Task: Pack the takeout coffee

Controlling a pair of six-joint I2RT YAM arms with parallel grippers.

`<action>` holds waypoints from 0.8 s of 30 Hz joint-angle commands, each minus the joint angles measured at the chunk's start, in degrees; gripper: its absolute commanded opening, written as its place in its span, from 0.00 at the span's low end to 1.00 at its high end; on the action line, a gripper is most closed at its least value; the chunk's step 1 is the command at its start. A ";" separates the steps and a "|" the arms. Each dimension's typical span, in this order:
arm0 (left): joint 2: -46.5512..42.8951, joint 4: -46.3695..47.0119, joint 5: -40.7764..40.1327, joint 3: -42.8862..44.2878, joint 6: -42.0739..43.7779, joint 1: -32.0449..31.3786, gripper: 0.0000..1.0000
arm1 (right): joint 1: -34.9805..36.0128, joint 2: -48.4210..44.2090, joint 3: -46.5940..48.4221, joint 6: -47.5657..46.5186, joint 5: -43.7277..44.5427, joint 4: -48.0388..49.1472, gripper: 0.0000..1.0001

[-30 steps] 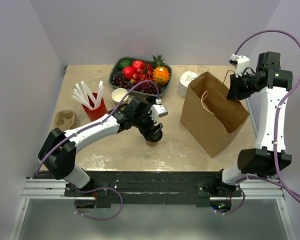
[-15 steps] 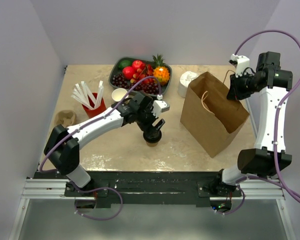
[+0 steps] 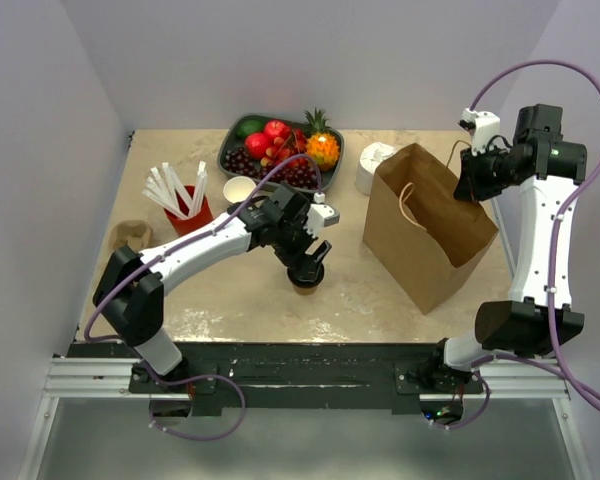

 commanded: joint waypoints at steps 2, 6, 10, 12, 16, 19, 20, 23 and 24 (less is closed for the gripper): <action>1.94 -0.63 -0.07 3.65 -2.08 -0.64 0.84 | -0.08 -2.30 0.23 -0.09 -1.15 -2.51 0.00; 2.29 -1.34 -1.30 3.31 -2.16 -0.90 0.81 | -0.08 -2.30 0.32 0.00 -1.06 -2.51 0.00; 1.85 -1.77 -2.44 2.60 -1.46 -1.95 0.77 | -0.08 -2.30 0.40 0.00 -0.88 -2.51 0.00; 1.32 -1.69 -3.14 2.51 -0.68 -2.39 0.76 | -0.08 -2.21 0.40 0.00 -0.88 -2.42 0.00; 0.88 -2.56 -5.60 3.74 1.34 -4.59 0.77 | -0.08 -1.95 0.49 0.00 -0.88 -2.42 0.00; 0.71 -3.53 -7.27 4.62 2.23 -5.73 0.80 | -0.08 -1.69 0.67 0.00 -1.06 -2.42 0.00; 0.71 -3.79 -7.54 4.80 2.23 -5.74 0.80 | -0.08 -1.69 0.67 0.00 -1.06 -2.33 0.00; 0.88 -4.76 -8.07 4.62 2.76 -5.91 0.82 | -0.08 -1.42 0.67 0.09 -1.23 -2.24 0.00; 1.06 -4.76 -8.42 4.54 2.84 -5.91 0.82 | -0.08 -1.25 0.67 0.09 -1.24 -2.24 0.00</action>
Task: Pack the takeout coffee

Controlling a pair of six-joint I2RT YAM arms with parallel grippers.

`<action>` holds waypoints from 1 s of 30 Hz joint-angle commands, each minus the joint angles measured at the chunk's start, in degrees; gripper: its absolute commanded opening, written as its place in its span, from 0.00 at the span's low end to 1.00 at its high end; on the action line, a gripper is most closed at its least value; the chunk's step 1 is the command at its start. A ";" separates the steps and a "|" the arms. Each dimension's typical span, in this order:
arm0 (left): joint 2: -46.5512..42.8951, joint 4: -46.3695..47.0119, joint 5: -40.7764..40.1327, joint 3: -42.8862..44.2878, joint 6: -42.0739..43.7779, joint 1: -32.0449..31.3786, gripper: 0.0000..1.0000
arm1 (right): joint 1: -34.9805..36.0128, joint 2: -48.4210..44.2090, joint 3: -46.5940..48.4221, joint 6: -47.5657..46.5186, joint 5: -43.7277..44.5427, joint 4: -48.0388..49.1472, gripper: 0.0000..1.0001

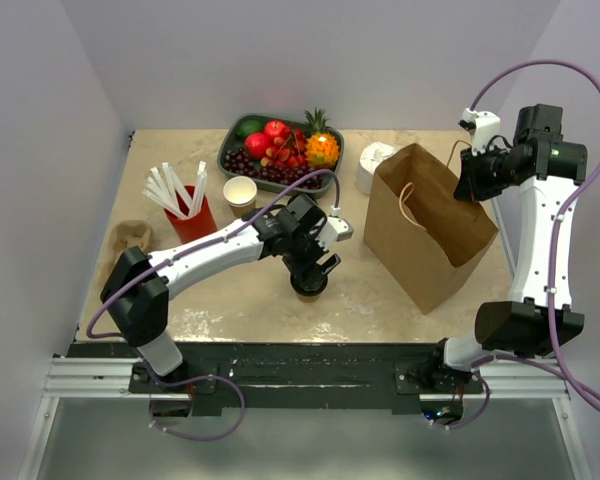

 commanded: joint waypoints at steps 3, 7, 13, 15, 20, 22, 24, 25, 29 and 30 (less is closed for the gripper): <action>-0.40 -2.45 -2.81 1.98 1.80 -0.05 0.84 | -0.16 -1.03 0.97 -0.02 -1.26 -2.24 0.00; 0.03 -2.54 -2.98 2.24 1.71 -0.05 0.81 | -0.08 -0.94 0.80 -0.11 -1.34 -2.33 0.00; 0.12 -3.24 -2.37 1.98 2.59 -0.32 0.64 | -0.08 -0.77 1.33 -0.20 -1.26 -2.42 0.00; 0.12 -3.50 -1.58 2.24 3.29 -0.32 0.59 | -0.08 -0.68 1.85 -0.20 -1.26 -2.42 0.00; -0.58 -4.12 3.16 3.29 5.40 -0.32 0.20 | -0.08 -0.24 3.35 -1.86 -0.82 -2.68 0.00; -0.58 -5.17 4.83 4.08 7.41 -0.32 0.00 | 0.01 -0.24 4.14 -3.27 -0.55 -2.95 0.00; -0.93 -5.88 6.33 6.28 9.95 -0.32 0.00 | -0.08 -0.59 4.66 -5.02 -0.73 -2.86 0.00; -1.37 -5.44 6.33 7.42 11.02 -0.32 0.00 | 0.10 -0.94 4.67 -5.73 -0.90 -2.95 0.00; -7.76 0.17 1.69 9.01 17.60 -0.14 0.00 | 1.41 -3.40 3.27 -9.86 -1.26 -2.68 0.00; -9.18 1.58 1.76 9.36 21.27 0.38 0.00 | 2.46 -4.10 2.74 -11.17 -1.08 -2.33 0.00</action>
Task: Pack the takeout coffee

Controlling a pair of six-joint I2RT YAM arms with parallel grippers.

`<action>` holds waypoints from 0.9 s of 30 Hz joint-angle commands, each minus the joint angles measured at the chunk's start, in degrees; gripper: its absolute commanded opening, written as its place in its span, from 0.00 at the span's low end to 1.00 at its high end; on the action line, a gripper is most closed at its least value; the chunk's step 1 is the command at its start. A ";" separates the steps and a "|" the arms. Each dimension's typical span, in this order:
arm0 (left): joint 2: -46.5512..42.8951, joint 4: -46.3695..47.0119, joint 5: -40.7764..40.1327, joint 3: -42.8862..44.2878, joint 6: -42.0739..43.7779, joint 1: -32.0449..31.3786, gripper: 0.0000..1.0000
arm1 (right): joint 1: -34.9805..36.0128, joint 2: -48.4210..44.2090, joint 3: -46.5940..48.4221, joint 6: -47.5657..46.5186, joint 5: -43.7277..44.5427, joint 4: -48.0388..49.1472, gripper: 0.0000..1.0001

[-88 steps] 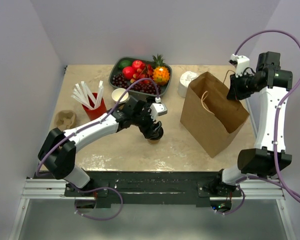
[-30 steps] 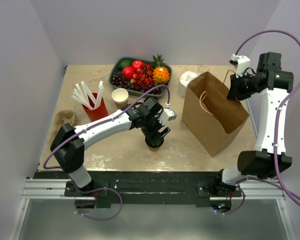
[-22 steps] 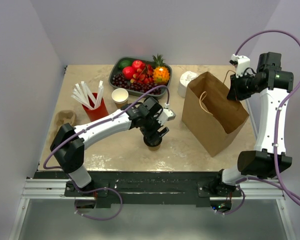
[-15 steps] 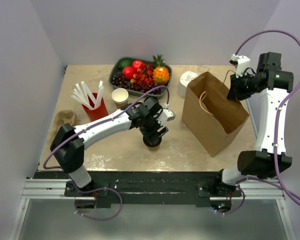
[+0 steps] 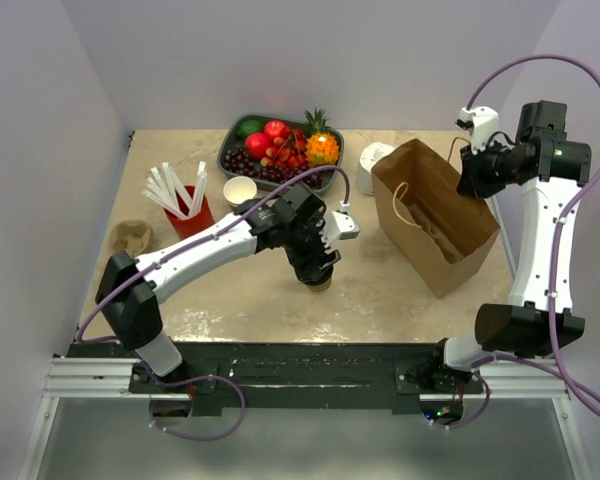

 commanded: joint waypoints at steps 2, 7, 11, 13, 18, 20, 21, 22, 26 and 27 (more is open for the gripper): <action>-12.42 11.22 -3.52 4.75 12.98 0.58 0.00 | 3.26 -6.12 -0.66 -6.11 -0.84 -1.76 0.00; -15.44 18.18 -7.13 11.40 19.50 0.67 0.00 | 8.01 -10.34 -5.93 -7.61 0.13 -0.27 0.00; -12.55 18.71 -8.46 20.56 20.03 0.67 0.00 | 9.33 -13.24 -9.61 -7.17 -1.19 -0.27 0.00; -11.66 18.89 -7.32 25.20 19.50 0.50 0.00 | 9.94 -14.21 -10.59 -6.47 -1.89 0.17 0.00; -9.64 18.01 -1.53 29.10 21.07 -3.09 0.00 | 11.00 -15.97 -13.14 -4.10 -2.95 1.31 0.00; -9.73 17.83 -0.47 28.31 22.65 -5.38 0.00 | 11.09 -16.15 -12.97 -3.66 -2.95 1.23 0.00; -9.99 17.66 0.06 27.70 23.27 -6.00 0.00 | 11.09 -16.41 -12.88 -3.66 -2.86 1.14 0.00; -10.25 17.91 0.85 25.69 23.89 -6.70 0.00 | 11.09 -16.58 -12.79 -3.66 -2.69 1.05 0.00; -10.87 18.18 2.87 22.16 27.40 -9.43 0.00 | 11.00 -16.50 -11.83 -3.66 -2.77 0.26 0.00; -10.61 17.40 3.40 22.07 27.85 -9.61 0.00 | 11.09 -16.50 -11.65 -3.66 -2.77 0.00 0.00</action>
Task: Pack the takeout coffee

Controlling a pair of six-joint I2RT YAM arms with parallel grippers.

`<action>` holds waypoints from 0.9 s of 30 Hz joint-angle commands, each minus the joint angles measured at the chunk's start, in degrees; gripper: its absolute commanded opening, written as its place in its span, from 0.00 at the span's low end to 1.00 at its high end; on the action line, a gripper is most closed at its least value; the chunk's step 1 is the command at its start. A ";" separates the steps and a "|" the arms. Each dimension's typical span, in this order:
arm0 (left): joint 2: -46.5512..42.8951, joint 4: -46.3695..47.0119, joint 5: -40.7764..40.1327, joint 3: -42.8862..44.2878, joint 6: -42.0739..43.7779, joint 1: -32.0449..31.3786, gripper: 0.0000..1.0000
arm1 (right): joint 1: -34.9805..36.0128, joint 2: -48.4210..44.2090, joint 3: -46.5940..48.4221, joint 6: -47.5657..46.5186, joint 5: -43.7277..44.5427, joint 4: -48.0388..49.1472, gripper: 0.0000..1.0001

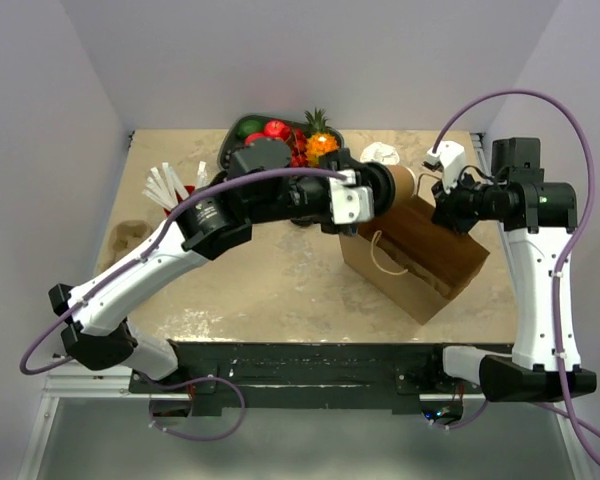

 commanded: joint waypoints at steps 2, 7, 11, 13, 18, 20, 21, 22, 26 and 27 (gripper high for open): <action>1.39 -1.21 5.99 -0.29 5.73 -1.94 0.00 | 0.07 -1.44 2.12 0.93 -1.66 0.11 0.00; 7.81 -13.07 10.21 9.10 6.27 -2.21 0.00 | 0.16 -1.79 2.04 0.50 -2.36 -0.07 0.00; 12.81 -16.42 8.29 13.33 1.72 -3.61 0.00 | 0.51 -2.23 1.95 0.50 -2.10 0.28 0.00; 14.31 -16.95 6.18 15.43 -0.84 -4.22 0.00 | 0.69 -2.93 1.69 0.41 -1.66 0.72 0.00; 17.92 -17.04 5.29 17.20 -5.25 -5.46 0.00 | 0.69 -4.34 -0.42 -0.56 -1.31 0.54 0.00; 18.80 -16.43 4.85 17.73 -6.30 -5.81 0.00 | 2.08 -4.43 -0.95 -0.82 -1.48 0.37 0.00; 19.15 -15.90 5.03 18.78 -6.30 -5.81 0.00 | 2.18 -4.43 -1.12 -0.91 -1.48 0.19 0.00; 19.59 -15.64 5.38 18.96 -6.30 -5.90 0.00 | 2.18 -4.43 -1.13 -0.82 -1.48 0.19 0.00; 18.98 -13.88 7.57 18.88 -5.08 -6.16 0.00 | 2.27 -4.25 -1.13 -0.12 -2.10 0.37 0.00; 18.46 -13.53 8.71 17.74 -4.64 -6.16 0.00 | 2.27 -4.25 -1.13 0.14 -2.10 0.54 0.00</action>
